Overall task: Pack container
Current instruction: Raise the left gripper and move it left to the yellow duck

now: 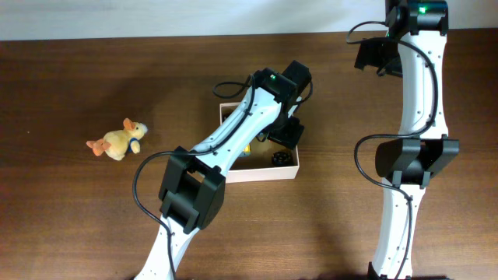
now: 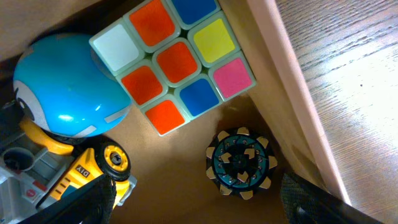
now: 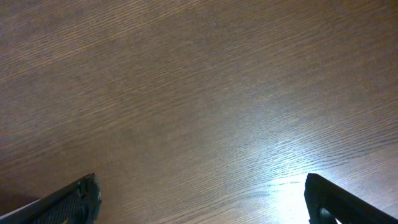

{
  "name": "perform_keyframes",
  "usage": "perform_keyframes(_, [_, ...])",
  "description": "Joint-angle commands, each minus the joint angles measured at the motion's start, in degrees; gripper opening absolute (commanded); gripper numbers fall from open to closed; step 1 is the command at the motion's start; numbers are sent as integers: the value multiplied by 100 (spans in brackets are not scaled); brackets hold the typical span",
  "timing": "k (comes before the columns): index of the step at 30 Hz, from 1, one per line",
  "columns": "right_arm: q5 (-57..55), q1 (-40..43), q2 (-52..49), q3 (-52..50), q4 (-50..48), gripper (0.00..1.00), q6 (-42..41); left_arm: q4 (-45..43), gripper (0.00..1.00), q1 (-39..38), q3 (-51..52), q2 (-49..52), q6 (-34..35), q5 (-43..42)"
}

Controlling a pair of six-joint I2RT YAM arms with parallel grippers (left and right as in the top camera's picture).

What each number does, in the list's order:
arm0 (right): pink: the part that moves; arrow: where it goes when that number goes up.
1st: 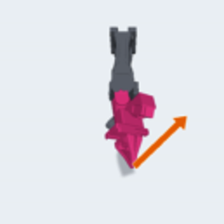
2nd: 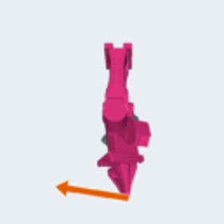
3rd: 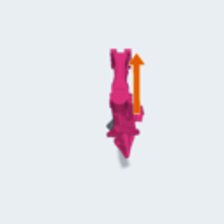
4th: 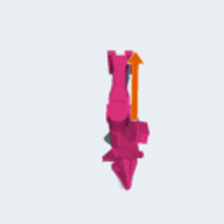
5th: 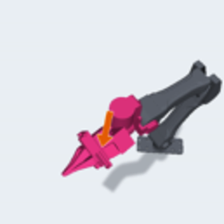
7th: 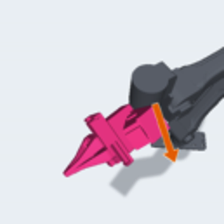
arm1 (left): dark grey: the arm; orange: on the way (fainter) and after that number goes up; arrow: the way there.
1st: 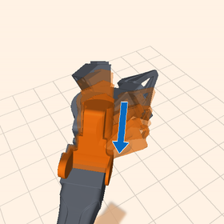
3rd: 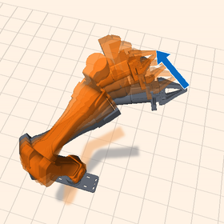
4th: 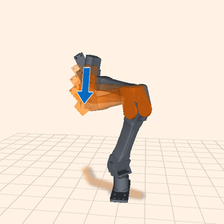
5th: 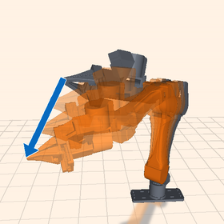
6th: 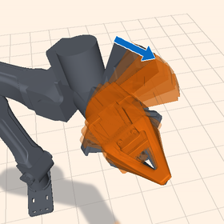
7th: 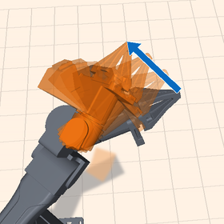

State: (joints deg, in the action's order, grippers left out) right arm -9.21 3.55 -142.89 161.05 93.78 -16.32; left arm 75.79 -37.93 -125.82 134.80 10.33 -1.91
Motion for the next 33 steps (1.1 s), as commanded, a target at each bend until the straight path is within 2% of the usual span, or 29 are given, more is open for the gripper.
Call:
perform_keyframes(1, [-94, -20, -85, 24, -15, 99, -31, 79, 87, 184, -160, 74, -9, 90])
perform_keyframes(8, [-92, -20, -85, 24, -13, 99, -31, 669, 87, 555, -868, -188, 15, 623])
perform_keyframes(12, [-92, -20, -85, 24, -15, 99, -31, 1213, 87, 874, -1241, -348, 527, 1241])
perform_keyframes(13, [-92, -20, -85, 24, -15, 99, -31, 1320, 87, 994, -1305, -402, 621, 1375])
perform_keyframes(14, [-94, -20, -85, 24, -13, 99, -31, 1392, 92, 1113, -1340, -439, 675, 1456])
perform_keyframes(20, [-92, -20, -85, 24, -15, 99, -31, 1735, 95, 2164, -1320, -516, 697, 1639])
perform_keyframes(26, [-92, -20, -85, 24, -13, 99, -31, 1639, 95, 3289, -914, -516, 673, 1847])
perform_keyframes(33, [-92, -20, -85, 24, -15, 99, -31, 911, 95, 4245, 31, -516, 675, 1657])
